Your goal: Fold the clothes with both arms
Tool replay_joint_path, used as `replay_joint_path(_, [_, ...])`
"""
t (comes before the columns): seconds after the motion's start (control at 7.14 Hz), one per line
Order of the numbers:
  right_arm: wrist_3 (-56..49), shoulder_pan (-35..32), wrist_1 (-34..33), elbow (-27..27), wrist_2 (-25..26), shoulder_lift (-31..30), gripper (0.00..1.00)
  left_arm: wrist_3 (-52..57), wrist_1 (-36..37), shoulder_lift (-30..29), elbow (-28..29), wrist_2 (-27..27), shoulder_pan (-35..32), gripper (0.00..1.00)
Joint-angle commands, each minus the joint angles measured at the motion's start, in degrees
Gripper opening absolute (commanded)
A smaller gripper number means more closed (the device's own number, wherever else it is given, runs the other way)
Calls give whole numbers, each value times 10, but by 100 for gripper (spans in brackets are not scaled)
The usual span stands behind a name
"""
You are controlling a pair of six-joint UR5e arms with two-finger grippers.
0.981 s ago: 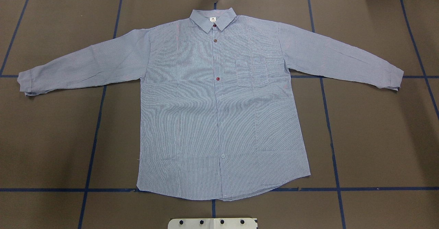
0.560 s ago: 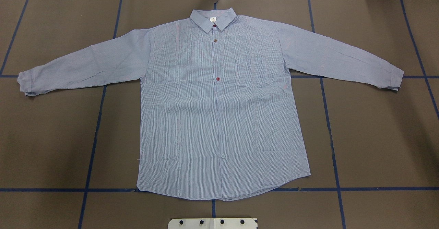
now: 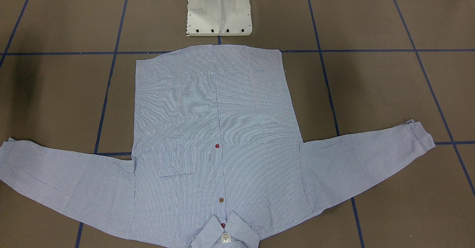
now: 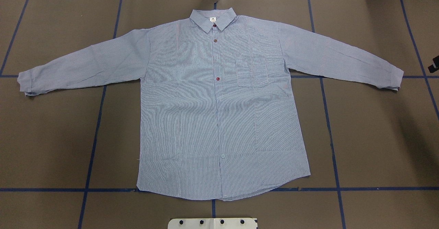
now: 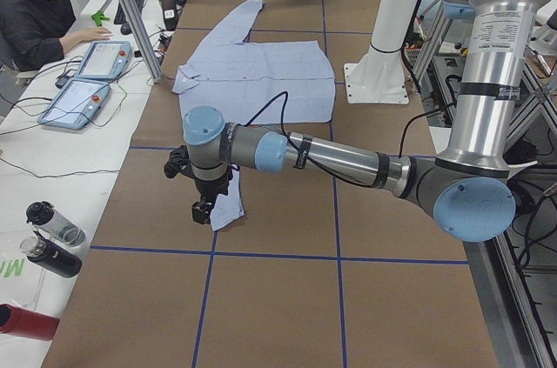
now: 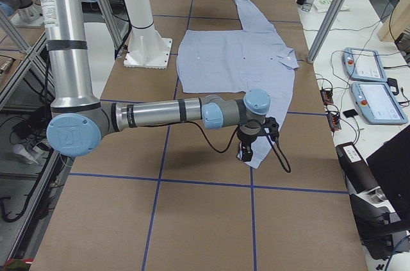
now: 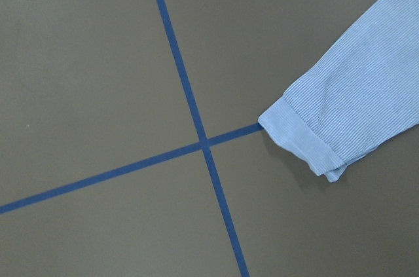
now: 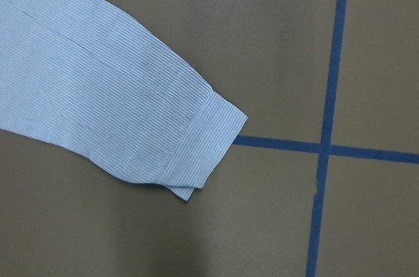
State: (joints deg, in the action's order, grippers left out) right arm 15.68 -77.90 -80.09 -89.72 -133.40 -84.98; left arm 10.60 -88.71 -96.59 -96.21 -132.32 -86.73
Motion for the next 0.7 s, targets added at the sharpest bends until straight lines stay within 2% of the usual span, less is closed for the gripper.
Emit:
replay_joint_path(0.0, [179,33,145,76,1,18,100,-1,-25,-12,-1,-42,0,100])
replay_joint_path(0.14, [185,49,236,116,0,10,100,-4,-40,-17,0,-39,1,100])
replay_joint_path(0.28, [187,60,291,139,0,10,100,-3,-39,-16,1,-40,2,100])
replay_joint_path(0.56, [203,114,289,147,16,20,100,-3,-40,-15,1,-41,2,100])
